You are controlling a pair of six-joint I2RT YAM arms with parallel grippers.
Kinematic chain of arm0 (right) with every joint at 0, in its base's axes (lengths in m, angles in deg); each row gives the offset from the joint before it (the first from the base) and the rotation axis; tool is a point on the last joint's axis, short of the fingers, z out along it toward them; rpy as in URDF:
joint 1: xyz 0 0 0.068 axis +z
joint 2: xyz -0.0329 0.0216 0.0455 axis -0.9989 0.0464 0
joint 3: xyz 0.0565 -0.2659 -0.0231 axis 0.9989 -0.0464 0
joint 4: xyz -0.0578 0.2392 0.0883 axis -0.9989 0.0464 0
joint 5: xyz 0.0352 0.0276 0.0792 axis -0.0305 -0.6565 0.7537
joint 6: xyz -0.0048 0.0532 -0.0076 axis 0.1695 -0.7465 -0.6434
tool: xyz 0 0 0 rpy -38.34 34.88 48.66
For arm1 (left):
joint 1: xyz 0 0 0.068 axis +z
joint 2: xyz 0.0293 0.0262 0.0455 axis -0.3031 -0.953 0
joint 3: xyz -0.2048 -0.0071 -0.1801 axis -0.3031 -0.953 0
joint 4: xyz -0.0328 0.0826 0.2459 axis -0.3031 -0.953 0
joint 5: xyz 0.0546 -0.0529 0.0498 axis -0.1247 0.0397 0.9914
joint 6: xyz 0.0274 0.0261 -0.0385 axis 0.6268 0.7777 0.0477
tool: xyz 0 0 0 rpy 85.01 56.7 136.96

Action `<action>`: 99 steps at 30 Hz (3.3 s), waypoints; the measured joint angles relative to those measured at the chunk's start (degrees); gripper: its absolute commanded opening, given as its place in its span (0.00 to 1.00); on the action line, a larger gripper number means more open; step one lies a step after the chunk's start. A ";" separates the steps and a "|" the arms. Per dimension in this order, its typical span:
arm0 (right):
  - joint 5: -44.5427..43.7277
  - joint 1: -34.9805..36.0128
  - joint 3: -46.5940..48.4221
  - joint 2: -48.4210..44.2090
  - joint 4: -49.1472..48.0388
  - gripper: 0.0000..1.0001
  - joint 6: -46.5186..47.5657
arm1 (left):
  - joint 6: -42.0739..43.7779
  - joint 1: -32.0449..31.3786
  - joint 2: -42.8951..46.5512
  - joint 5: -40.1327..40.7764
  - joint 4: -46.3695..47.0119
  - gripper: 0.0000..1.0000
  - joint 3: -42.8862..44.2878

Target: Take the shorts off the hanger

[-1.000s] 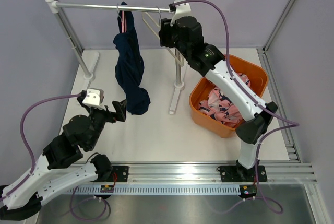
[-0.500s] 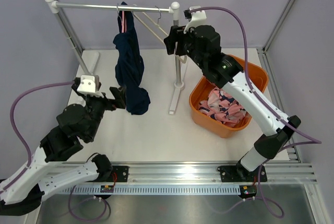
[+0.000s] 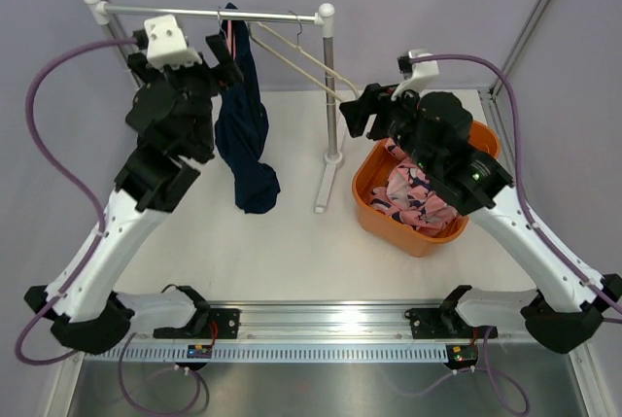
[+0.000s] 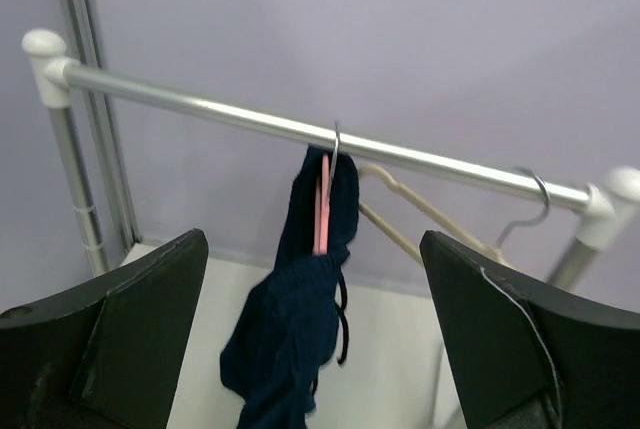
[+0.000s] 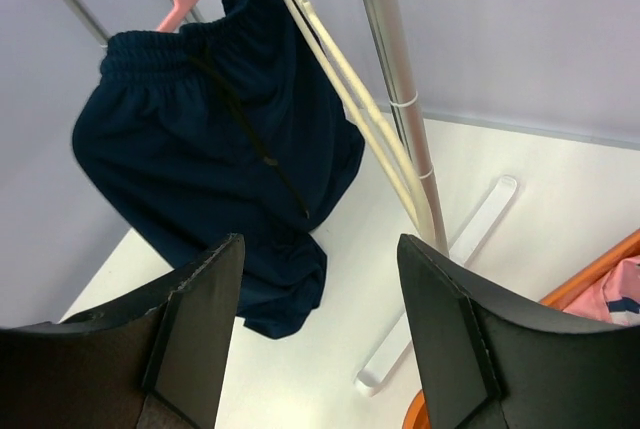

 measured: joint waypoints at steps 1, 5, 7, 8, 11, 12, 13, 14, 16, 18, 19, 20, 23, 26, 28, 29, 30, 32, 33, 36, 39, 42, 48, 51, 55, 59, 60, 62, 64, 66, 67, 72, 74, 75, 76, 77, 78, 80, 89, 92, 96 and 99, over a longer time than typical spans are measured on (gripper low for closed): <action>-0.02 0.00 -0.85 -1.51 0.02 0.71 -0.09 | -1.14 2.29 -2.69 -1.36 -1.20 0.91 2.82; -0.04 0.00 -4.17 -6.29 0.11 0.71 -0.66 | -5.01 9.88 -11.34 -7.13 -7.04 0.85 11.52; -0.17 0.00 -5.73 -8.04 0.37 0.71 -0.85 | -7.17 13.35 -15.30 -11.43 -10.93 0.79 16.13; -0.28 0.00 -6.32 -8.68 0.70 0.71 -0.90 | -8.13 14.99 -17.05 -13.53 -12.41 0.78 18.12; -0.44 0.00 -7.26 -9.77 0.94 0.72 -0.92 | -9.99 18.71 -20.68 -18.69 -16.52 0.75 22.38; -0.46 0.00 -7.56 -10.14 0.98 0.72 -0.92 | -10.43 19.61 -21.18 -20.11 -17.55 0.75 22.80; -0.48 0.00 -7.85 -10.49 1.07 0.72 -0.92 | -10.82 20.22 -21.44 -21.51 -18.49 0.74 22.88; -0.52 0.00 -8.04 -10.84 1.31 0.72 -0.92 | -11.19 20.57 -21.59 -22.99 -19.54 0.73 23.04; -0.57 0.00 -8.24 -11.45 1.75 0.72 -0.87 | -11.72 20.74 -21.86 -25.33 -21.05 0.73 23.56; -0.98 0.00 -8.31 -11.78 1.81 0.72 -0.85 | -12.22 20.74 -22.05 -27.02 -21.92 0.72 24.11; -1.20 0.00 -8.35 -11.89 1.81 0.72 -0.83 | -12.39 20.74 -22.08 -27.69 -22.05 0.71 24.13; -1.40 0.00 -8.39 -11.93 1.81 0.72 -0.83 | -12.57 20.74 -22.08 -28.22 -22.25 0.70 24.13; -1.53 0.00 -8.72 -11.96 1.84 0.72 -0.79 | -12.76 20.90 -22.49 -29.35 -22.88 0.68 24.15; -1.57 0.00 -9.11 -11.96 1.95 0.73 -0.59 | -12.96 21.35 -23.65 -30.18 -22.97 0.65 24.15; -1.68 0.00 -9.31 -12.00 2.21 0.72 -0.50 | -13.09 21.68 -24.63 -30.58 -23.02 0.64 24.15; -1.81 0.00 -9.40 -12.02 2.29 0.73 -0.42 | -13.09 21.86 -25.14 -30.77 -23.08 0.64 24.15; -1.86 0.00 -9.44 -12.09 2.45 0.73 -0.37 | -13.11 22.01 -25.59 -30.95 -23.08 0.63 24.15; -1.99 0.00 -9.60 -12.35 2.73 0.73 -0.20 | -13.14 22.38 -26.29 -31.28 -23.08 0.62 24.15; -2.01 0.00 -9.75 -12.57 2.82 0.73 -0.15 | -13.11 22.62 -26.62 -31.47 -23.08 0.62 24.15; -2.21 0.00 -10.01 -13.18 3.08 0.73 -0.07 | -13.11 23.28 -27.36 -31.87 -22.95 0.61 24.15; -2.91 0.00 -10.32 -13.75 3.10 0.73 0.02 | -13.05 23.87 -28.09 -32.37 -22.77 0.62 24.15; -3.08 0.00 -10.51 -14.10 3.17 0.74 0.04 | -12.90 24.30 -29.05 -33.03 -22.34 0.62 24.20; -3.37 0.00 -11.23 -14.60 3.17 0.74 0.04 | -12.63 24.48 -30.97 -34.10 -21.79 0.61 24.48; -3.48 0.00 -11.52 -14.71 3.19 0.74 0.04 | -12.57 24.48 -31.43 -34.64 -21.53 0.58 24.48; -3.50 0.00 -12.13 -14.93 3.23 0.74 0.04 | -12.44 24.48 -31.80 -34.86 -21.44 0.49 24.50; -3.50 0.00 -12.68 -15.23 3.26 0.74 0.04 | -12.24 24.48 -32.02 -34.86 -21.42 0.42 24.50; -3.48 0.00 -12.79 -15.32 3.28 0.74 0.04 | -12.20 24.48 -32.09 -34.86 -21.35 0.41 24.50; -3.50 0.00 -12.92 -15.52 3.28 0.74 0.04 | -12.17 24.48 -32.26 -34.86 -21.31 0.38 24.50; -3.48 0.00 -12.98 -15.72 3.28 0.75 0.04 | -12.17 24.48 -32.39 -34.86 -21.29 0.36 24.50; -3.50 0.00 -13.07 -15.89 3.26 0.75 0.04 | -12.17 24.48 -32.54 -34.86 -21.22 0.34 24.61; -3.48 0.00 -13.11 -15.96 3.28 0.75 0.04 | -12.15 24.48 -32.59 -34.86 -21.22 0.34 24.72; -3.48 0.00 -13.62 -16.22 3.26 0.75 0.04 | -12.04 24.50 -32.68 -34.84 -21.14 0.15 25.11; -3.48 0.00 -13.81 -16.22 3.26 0.74 0.07 | -11.89 24.50 -32.96 -34.84 -21.24 0.12 25.62; -3.50 0.00 -13.88 -16.24 3.30 0.75 0.07 | -11.80 24.55 -33.11 -34.86 -21.29 0.12 25.90; -3.48 0.00 -13.97 -16.26 3.30 0.75 0.07 | -11.72 24.55 -33.22 -34.86 -21.35 0.10 26.05; -3.48 0.00 -14.03 -16.31 3.26 0.75 0.07 | -11.65 24.55 -33.29 -34.86 -21.35 0.10 26.10; -3.48 0.00 -14.10 -16.35 3.28 0.75 0.07 | -11.58 24.55 -33.31 -34.86 -21.35 0.11 26.10; -3.50 0.00 -14.25 -16.52 3.28 0.75 0.07 | -11.50 24.55 -33.31 -34.86 -21.62 0.17 26.32; -3.50 0.00 -14.58 -17.07 3.26 0.75 0.07 | -10.88 24.55 -33.38 -35.47 -21.73 0.28 26.40; -3.50 0.00 -14.62 -17.11 3.26 0.75 0.07 | -10.88 24.55 -33.66 -35.45 -21.73 0.25 26.43; -3.50 0.00 -15.02 -17.33 3.26 0.75 0.07 | -10.69 24.59 -34.34 -35.39 -21.81 0.20 26.43; -3.50 0.00 -15.15 -17.33 3.26 0.75 0.07 | -10.64 24.59 -34.56 -35.23 -21.86 0.12 26.43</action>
